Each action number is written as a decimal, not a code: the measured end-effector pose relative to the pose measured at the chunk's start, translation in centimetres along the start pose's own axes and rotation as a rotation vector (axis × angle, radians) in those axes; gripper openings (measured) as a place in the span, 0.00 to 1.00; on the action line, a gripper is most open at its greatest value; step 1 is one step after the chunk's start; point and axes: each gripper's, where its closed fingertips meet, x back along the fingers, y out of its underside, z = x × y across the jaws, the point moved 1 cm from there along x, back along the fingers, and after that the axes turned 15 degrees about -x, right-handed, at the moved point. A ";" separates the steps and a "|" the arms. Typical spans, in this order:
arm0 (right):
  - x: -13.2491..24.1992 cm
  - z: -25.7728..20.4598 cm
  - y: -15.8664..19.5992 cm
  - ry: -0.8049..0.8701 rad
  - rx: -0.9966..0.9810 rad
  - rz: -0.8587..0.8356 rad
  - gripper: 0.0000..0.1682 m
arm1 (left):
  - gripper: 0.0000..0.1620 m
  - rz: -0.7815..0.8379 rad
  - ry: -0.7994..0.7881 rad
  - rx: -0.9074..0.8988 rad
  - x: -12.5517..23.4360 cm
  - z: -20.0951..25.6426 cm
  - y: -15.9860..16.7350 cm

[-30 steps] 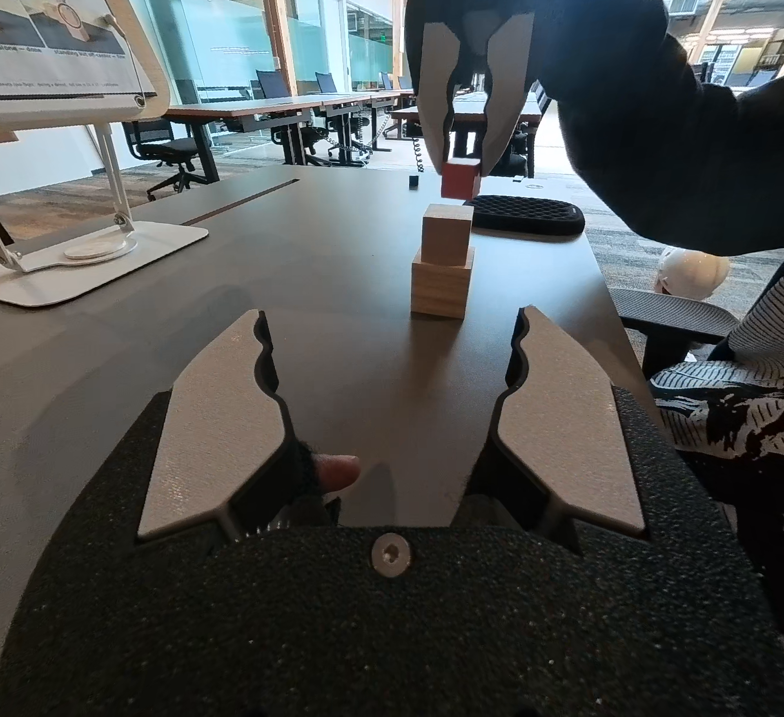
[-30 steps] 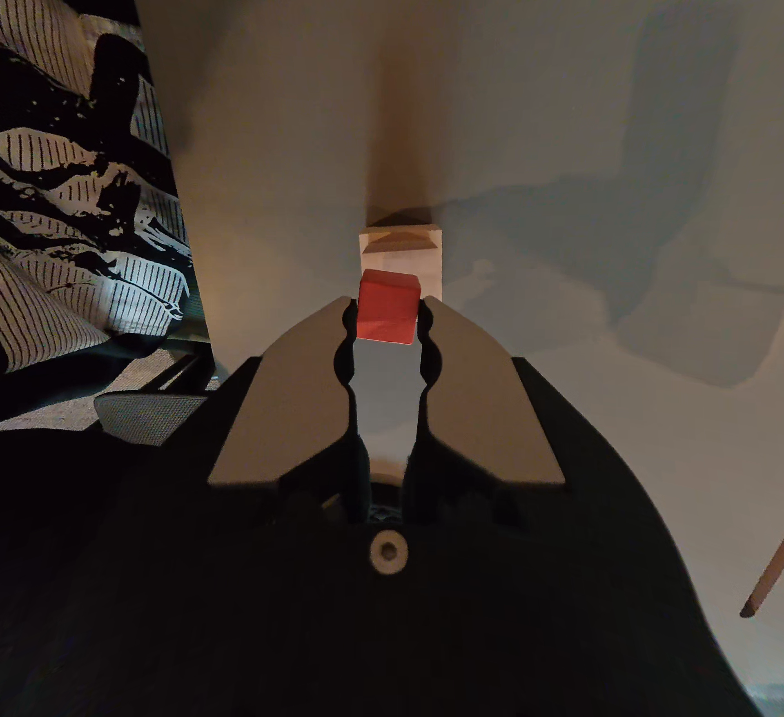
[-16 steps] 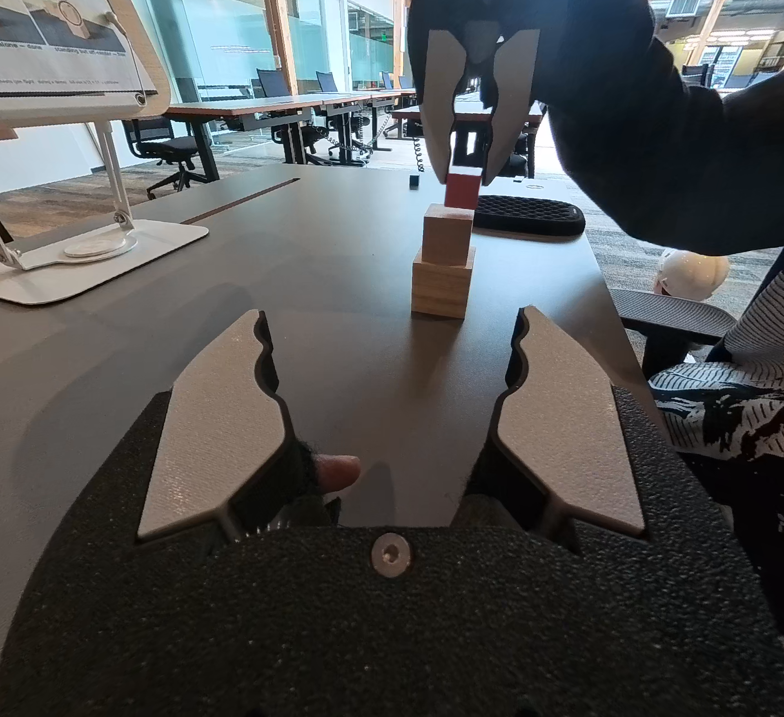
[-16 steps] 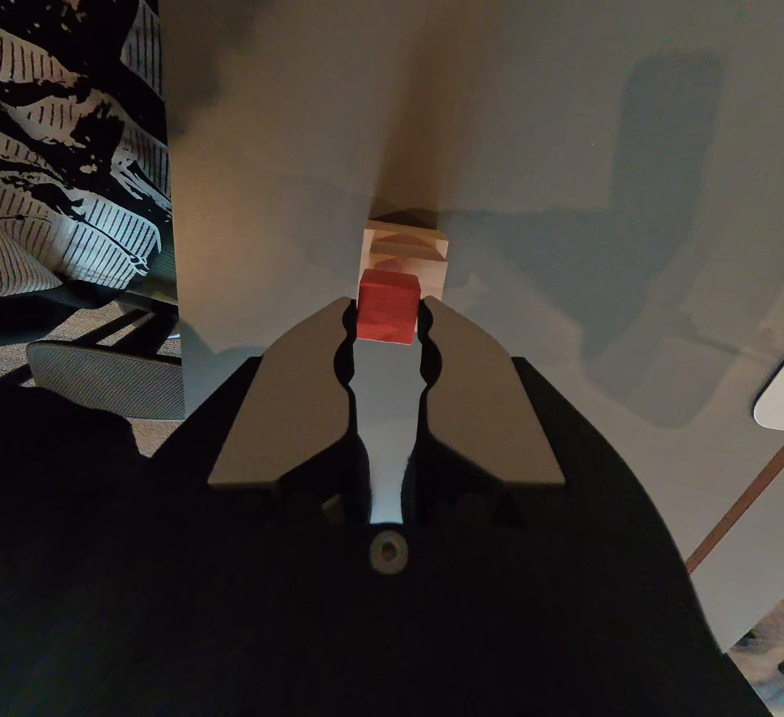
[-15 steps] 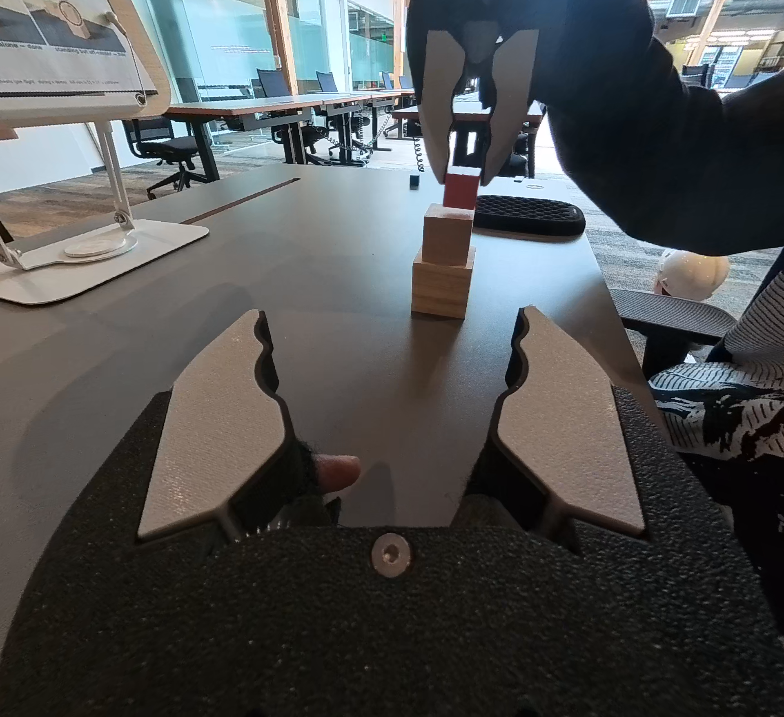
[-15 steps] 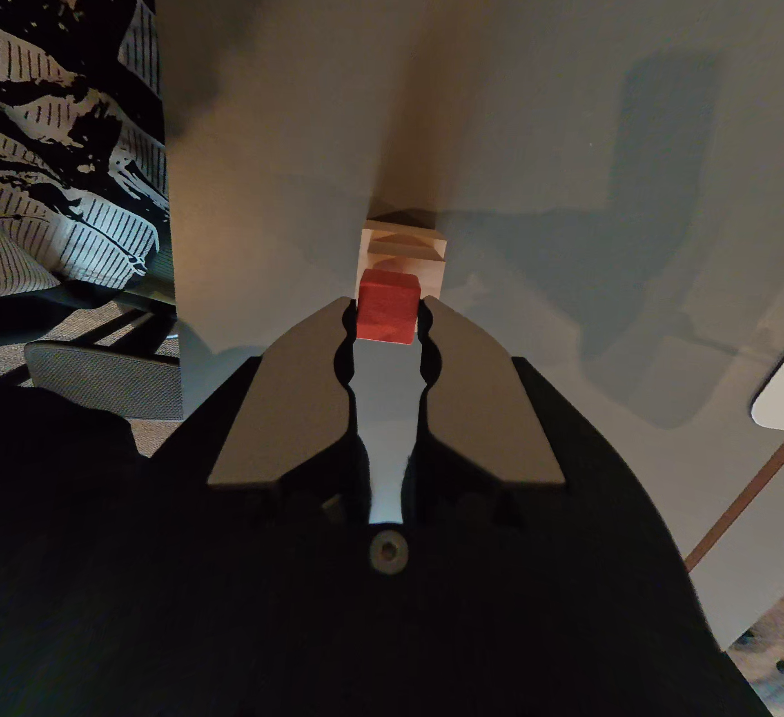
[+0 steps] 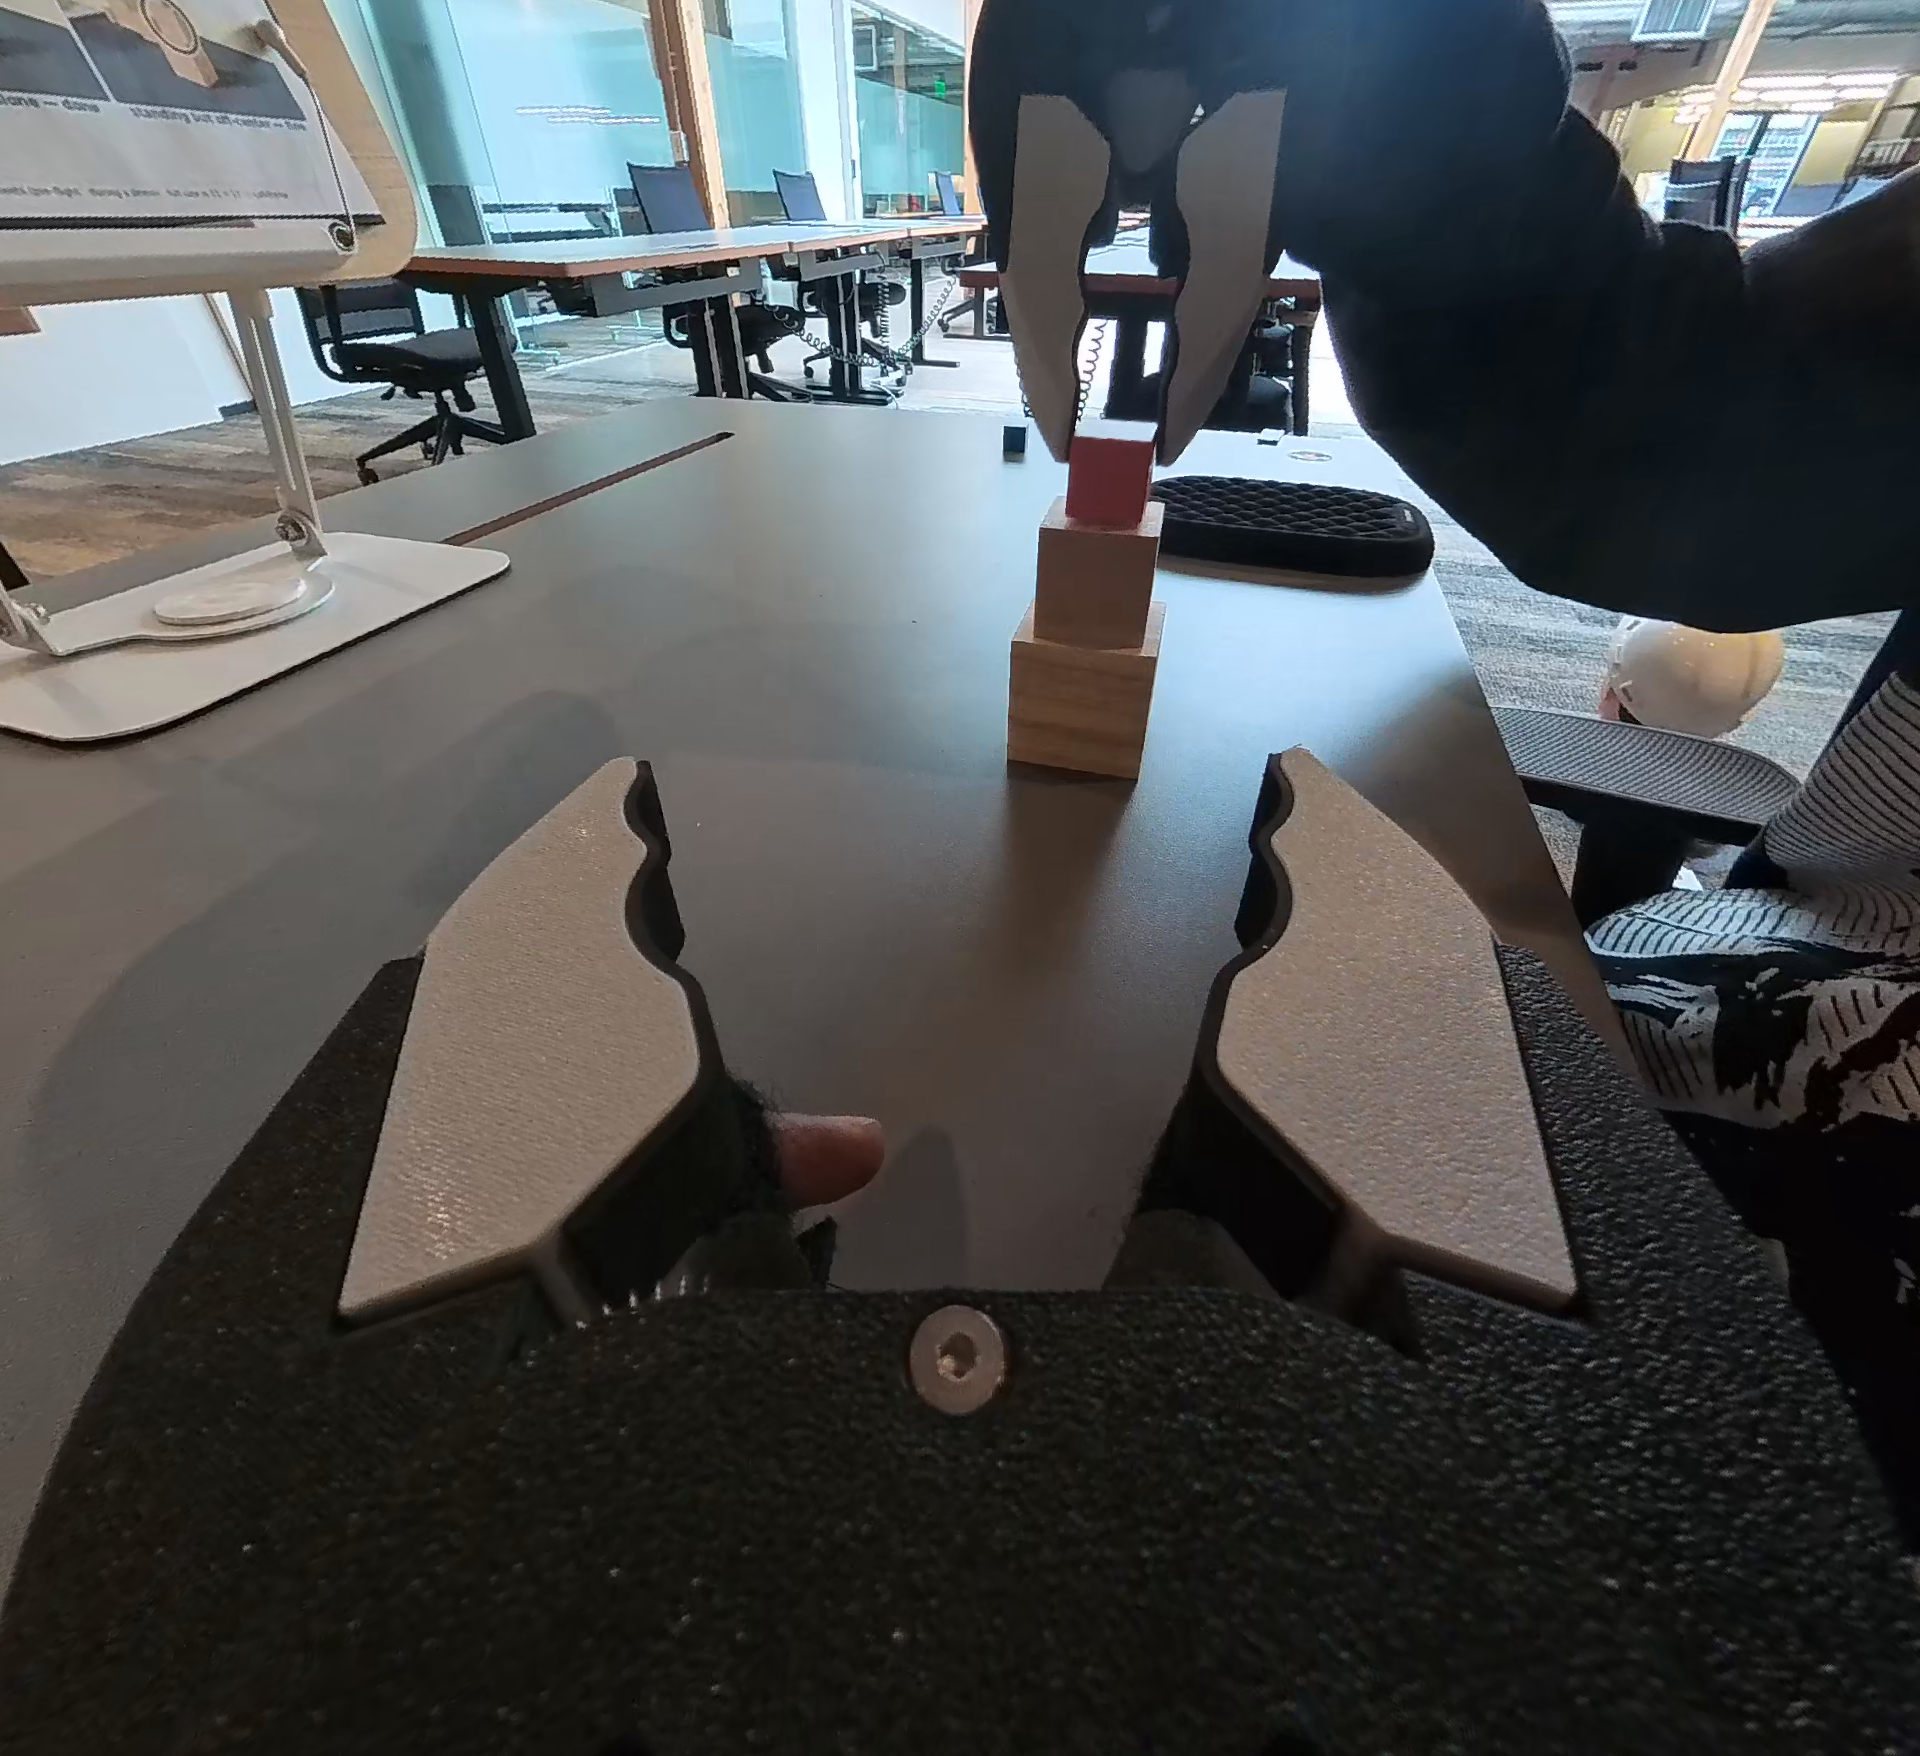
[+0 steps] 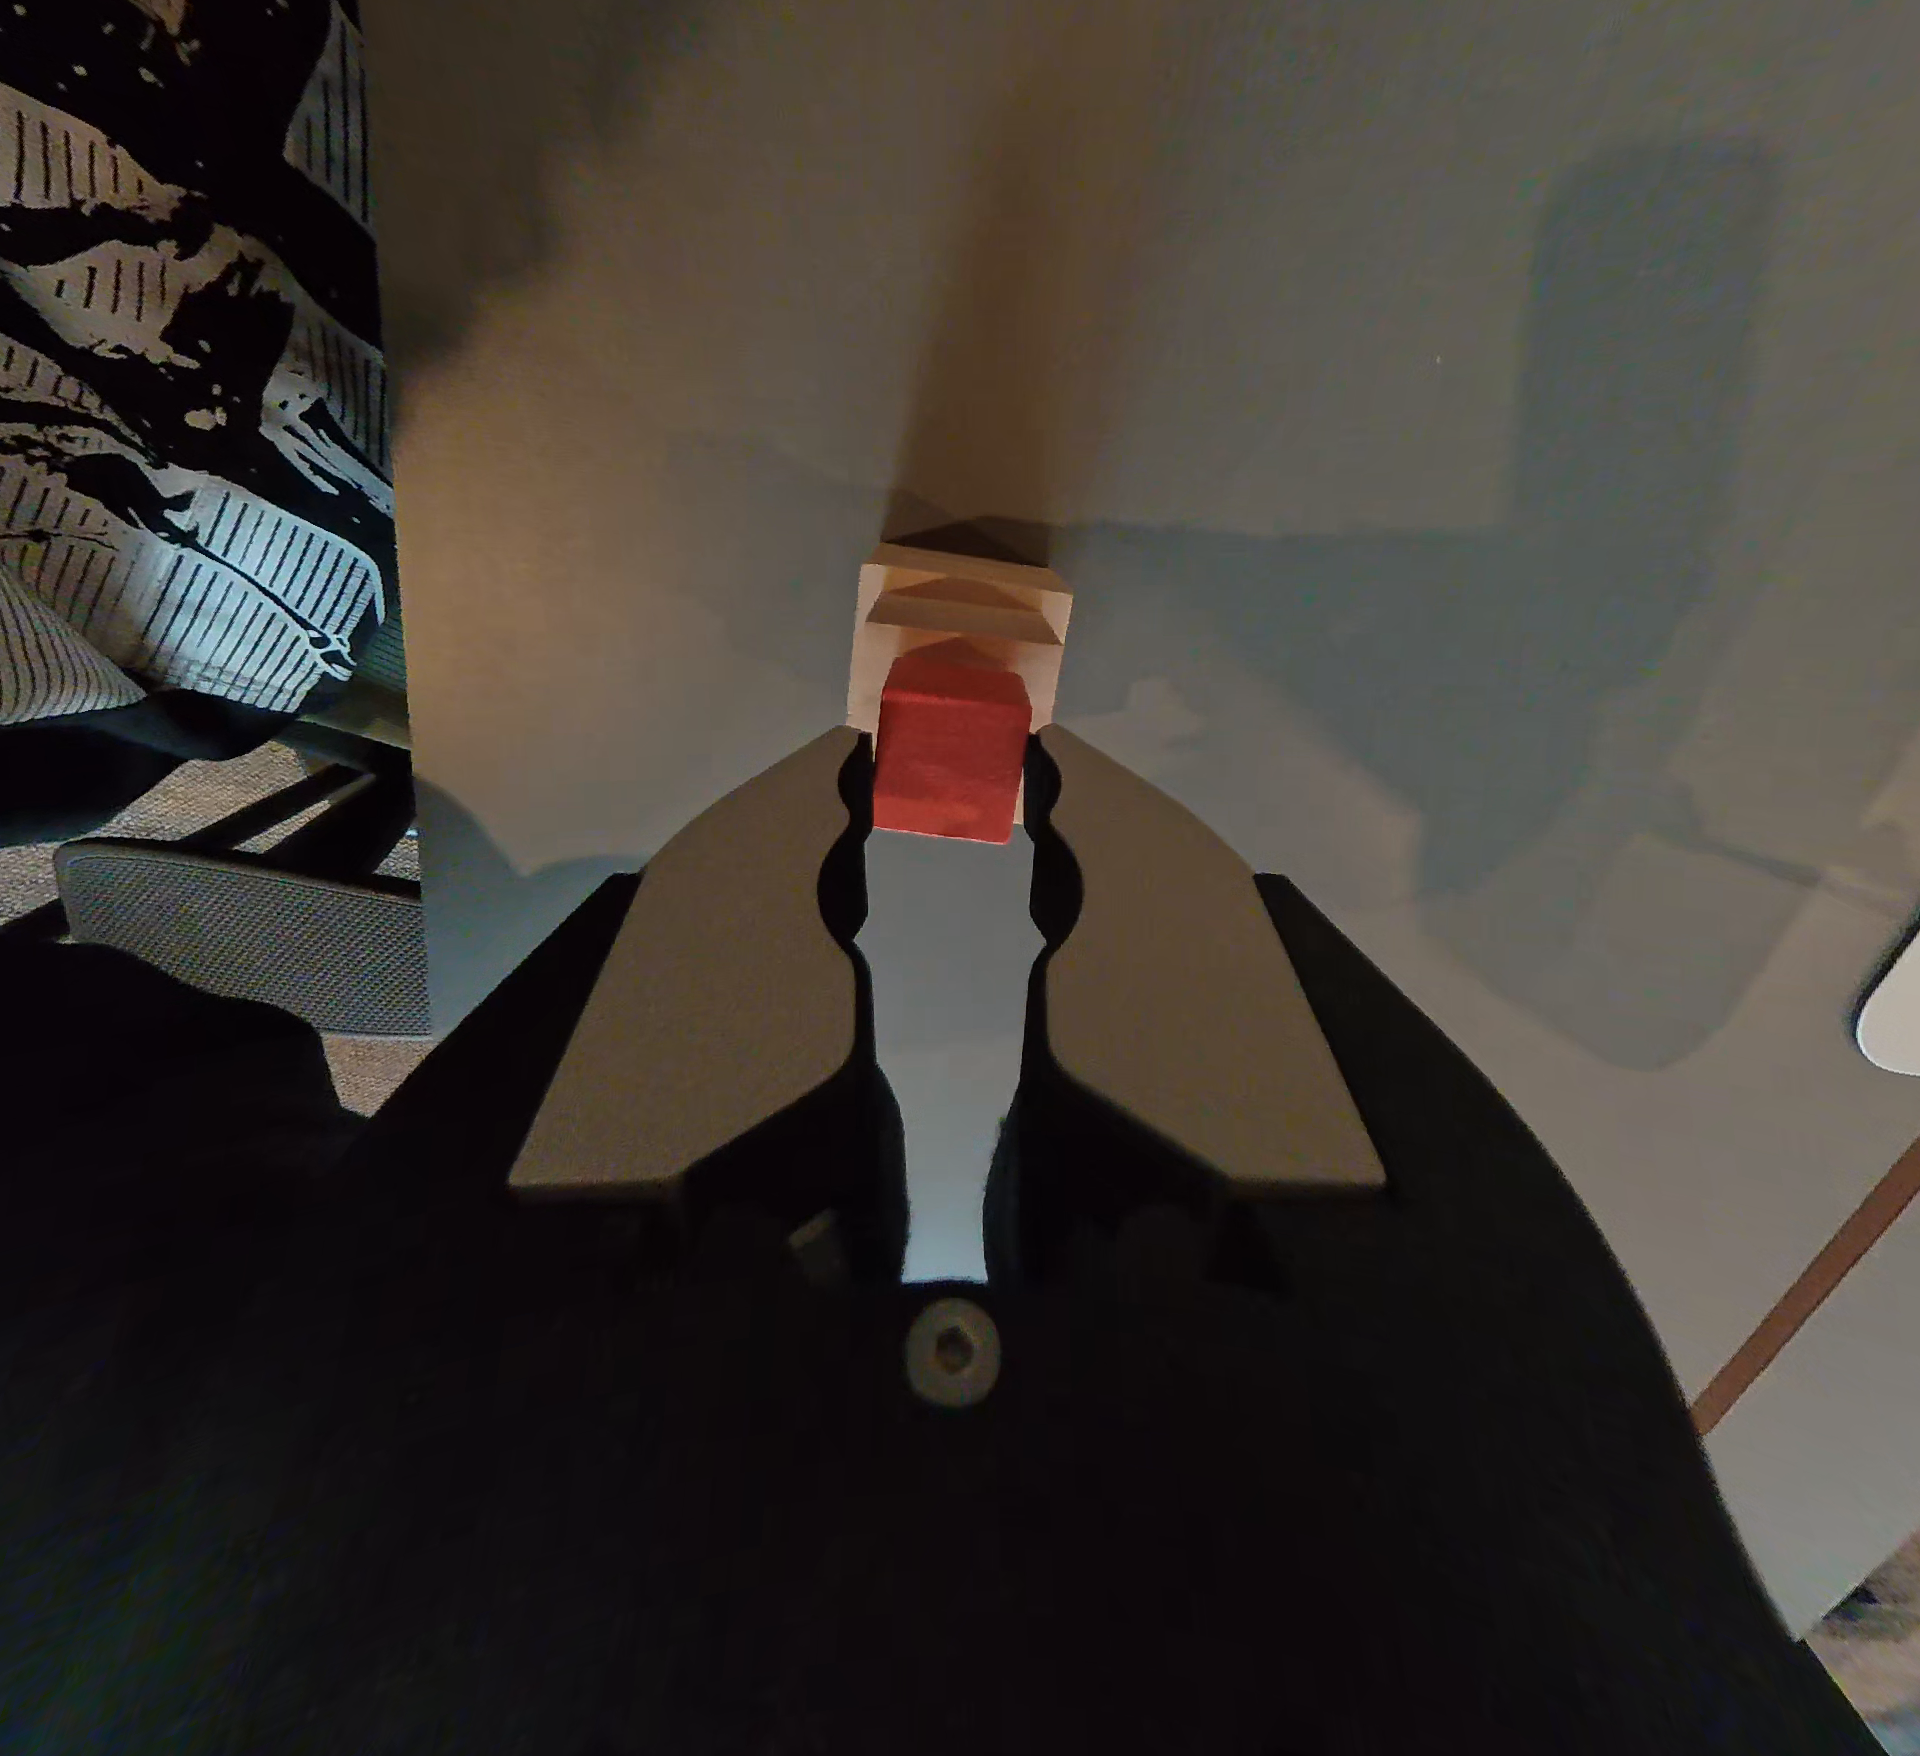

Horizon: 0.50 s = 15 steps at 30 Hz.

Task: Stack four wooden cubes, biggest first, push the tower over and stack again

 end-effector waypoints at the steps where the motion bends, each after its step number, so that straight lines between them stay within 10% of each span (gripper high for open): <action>1: -0.1 0.0 0.0 -0.002 -0.001 0.000 0.16 | 0.66 0.000 0.000 0.000 0.0 0.0 0.0; 15: 0.0 -0.1 0.1 -0.020 -0.020 0.013 0.22 | 0.65 0.002 -0.001 0.002 0.0 0.0 0.0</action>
